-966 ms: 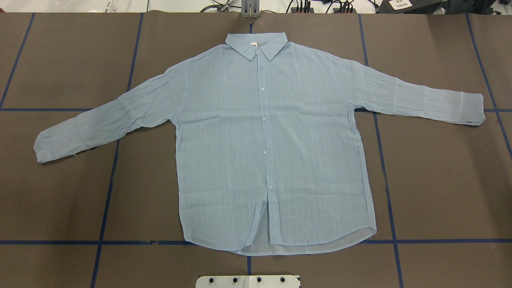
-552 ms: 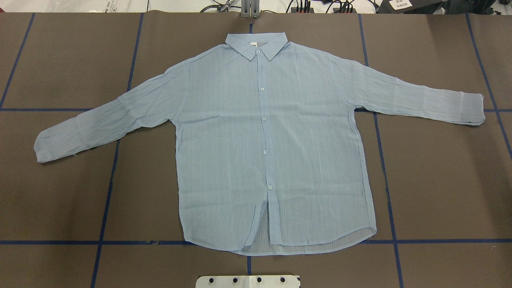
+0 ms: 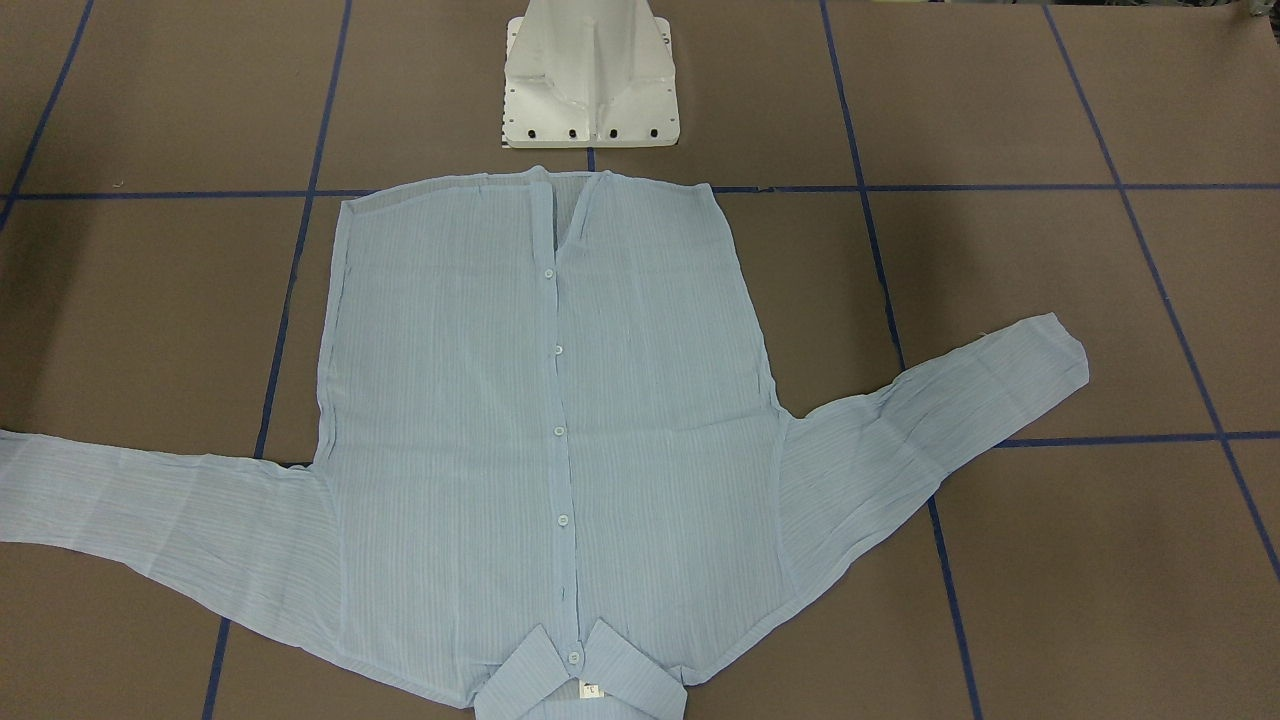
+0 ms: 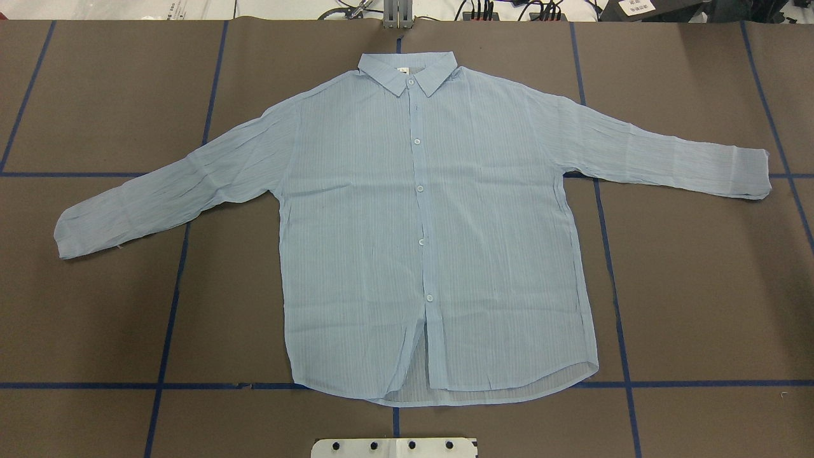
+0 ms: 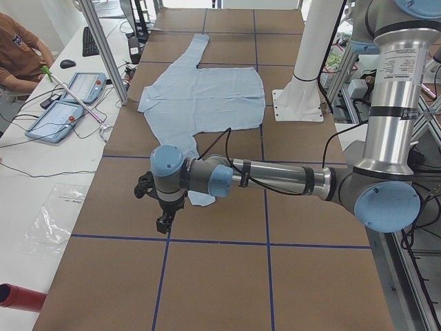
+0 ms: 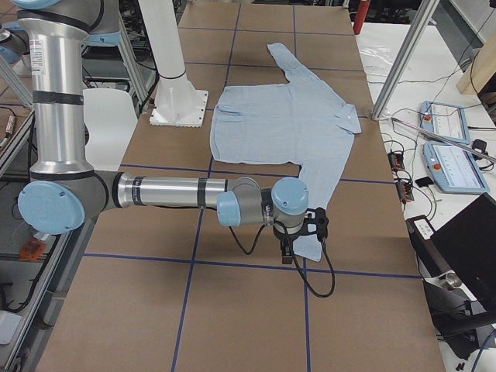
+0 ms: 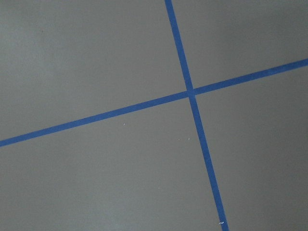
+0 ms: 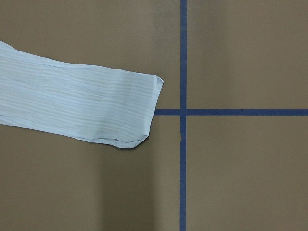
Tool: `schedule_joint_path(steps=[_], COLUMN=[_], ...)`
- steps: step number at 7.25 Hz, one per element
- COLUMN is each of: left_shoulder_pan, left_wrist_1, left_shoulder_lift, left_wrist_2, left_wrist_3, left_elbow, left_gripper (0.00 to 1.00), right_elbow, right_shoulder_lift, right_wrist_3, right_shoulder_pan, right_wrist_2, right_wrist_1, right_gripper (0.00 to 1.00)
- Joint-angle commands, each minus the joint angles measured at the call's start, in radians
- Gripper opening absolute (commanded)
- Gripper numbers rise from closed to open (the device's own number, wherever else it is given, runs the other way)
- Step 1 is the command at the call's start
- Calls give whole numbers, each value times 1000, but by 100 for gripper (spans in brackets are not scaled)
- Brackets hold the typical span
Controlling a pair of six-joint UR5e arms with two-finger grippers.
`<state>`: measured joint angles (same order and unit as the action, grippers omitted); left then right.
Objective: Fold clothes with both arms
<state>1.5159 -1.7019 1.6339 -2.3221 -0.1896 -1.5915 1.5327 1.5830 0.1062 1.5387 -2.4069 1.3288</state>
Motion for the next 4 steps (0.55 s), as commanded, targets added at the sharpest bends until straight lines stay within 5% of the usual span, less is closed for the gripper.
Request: schedule_joint_path(steps=[1,4], left_shoulder_pan=[-20,-22], left_wrist_1=[-94,-139], left_shoulder_lift=[17,37], left_wrist_2=[-52,-52], left_wrist_3=[4,6], left_elbow=[38,65], left_gripper=[99,99], right_elbow=[-272,-325], right_shoulder_lift=[-61,-156], right_wrist_3=[128,270], right_shoulder_pan=[-93,-230], right_wrist_2=[8,74], right_wrist_1=[-385,-416], right_gripper=[100,100])
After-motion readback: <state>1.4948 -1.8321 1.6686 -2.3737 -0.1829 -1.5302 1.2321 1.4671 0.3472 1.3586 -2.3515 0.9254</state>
